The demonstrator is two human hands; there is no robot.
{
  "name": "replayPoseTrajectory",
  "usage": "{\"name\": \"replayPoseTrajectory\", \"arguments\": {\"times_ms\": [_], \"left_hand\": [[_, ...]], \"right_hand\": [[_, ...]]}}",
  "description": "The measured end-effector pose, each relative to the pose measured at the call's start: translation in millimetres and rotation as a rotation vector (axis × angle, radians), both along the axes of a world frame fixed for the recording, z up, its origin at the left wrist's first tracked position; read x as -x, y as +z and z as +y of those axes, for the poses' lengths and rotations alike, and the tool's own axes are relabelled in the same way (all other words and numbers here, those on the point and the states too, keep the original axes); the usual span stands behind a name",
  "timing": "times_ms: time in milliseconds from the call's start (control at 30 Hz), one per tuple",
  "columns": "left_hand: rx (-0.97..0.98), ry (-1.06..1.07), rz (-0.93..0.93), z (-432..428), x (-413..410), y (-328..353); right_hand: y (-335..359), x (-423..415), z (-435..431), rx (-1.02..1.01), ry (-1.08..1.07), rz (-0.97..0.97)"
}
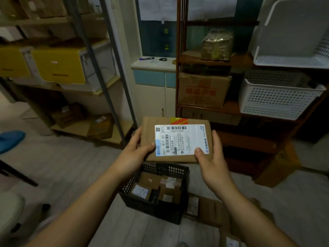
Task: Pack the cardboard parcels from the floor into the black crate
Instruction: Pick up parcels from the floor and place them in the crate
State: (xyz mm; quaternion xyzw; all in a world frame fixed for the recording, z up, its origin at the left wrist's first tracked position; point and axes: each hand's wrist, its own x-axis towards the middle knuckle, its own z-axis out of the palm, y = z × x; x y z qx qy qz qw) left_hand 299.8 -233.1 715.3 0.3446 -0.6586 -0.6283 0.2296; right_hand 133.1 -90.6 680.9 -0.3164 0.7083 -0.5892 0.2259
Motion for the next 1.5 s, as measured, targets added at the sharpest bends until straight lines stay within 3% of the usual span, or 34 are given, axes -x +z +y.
{"name": "replayPoseTrajectory", "arguments": {"times_ms": [233, 400, 933, 1167, 1500], "left_hand": [[-0.024, 0.141, -0.058, -71, 28, -20], [0.088, 0.207, -0.147, -117, 51, -29], [0.130, -0.399, -0.259, -264, 79, -98], [-0.025, -0.524, -0.307, -307, 78, -161], [-0.257, -0.324, -0.367, -297, 89, -276]], "right_hand": [[-34, 26, -85, -0.069, 0.097, -0.024], [-49, 43, -125, -0.148, 0.142, -0.049], [-110, 25, -220, -0.262, -0.165, -0.132], [-152, 6, -250, -0.304, -0.253, -0.138], [-276, 33, -241, -0.450, -0.127, -0.202]]}}
